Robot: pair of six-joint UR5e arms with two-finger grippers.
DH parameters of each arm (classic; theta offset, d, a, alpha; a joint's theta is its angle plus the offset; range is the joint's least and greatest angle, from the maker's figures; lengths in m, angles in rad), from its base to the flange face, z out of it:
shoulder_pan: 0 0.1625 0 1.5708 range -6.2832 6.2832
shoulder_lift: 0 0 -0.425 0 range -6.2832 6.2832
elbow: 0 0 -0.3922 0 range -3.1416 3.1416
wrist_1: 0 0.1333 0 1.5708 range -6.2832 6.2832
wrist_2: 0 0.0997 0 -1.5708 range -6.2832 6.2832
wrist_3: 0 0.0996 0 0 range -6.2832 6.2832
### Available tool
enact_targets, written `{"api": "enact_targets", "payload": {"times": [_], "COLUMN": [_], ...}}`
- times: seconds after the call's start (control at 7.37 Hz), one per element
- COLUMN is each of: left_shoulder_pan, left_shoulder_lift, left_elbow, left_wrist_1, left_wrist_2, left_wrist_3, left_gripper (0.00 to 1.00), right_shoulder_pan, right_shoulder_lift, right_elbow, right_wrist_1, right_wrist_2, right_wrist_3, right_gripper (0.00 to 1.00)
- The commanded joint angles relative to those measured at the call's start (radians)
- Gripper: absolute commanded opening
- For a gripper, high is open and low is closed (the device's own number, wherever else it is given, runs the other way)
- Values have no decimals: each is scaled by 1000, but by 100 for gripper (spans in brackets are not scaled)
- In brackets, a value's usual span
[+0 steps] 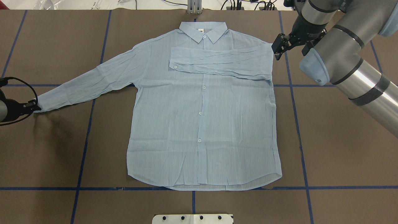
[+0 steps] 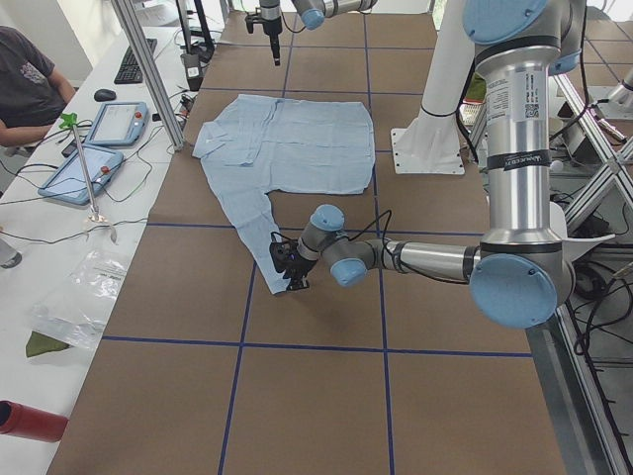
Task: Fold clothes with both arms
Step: 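Raise the right gripper away while the left gripper grasps the other cuff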
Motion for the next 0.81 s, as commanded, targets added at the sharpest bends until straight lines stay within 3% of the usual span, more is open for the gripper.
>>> {"api": "enact_targets", "payload": {"times": [0.0, 0.68], "left_shoulder_pan": [0, 2], "left_shoulder_lift": [0, 0], "left_elbow": [0, 9], "left_wrist_1": [0, 0], "left_wrist_2": [-1, 0], "left_wrist_3": [0, 0], "left_gripper": [46, 46], "right_shoulder_pan": [2, 2], "right_shoulder_lift": [-1, -1], "right_elbow": [1, 5], "right_wrist_1": [0, 0], "right_wrist_2": [0, 0], "right_wrist_3": [0, 0], "right_gripper": [100, 100]}}
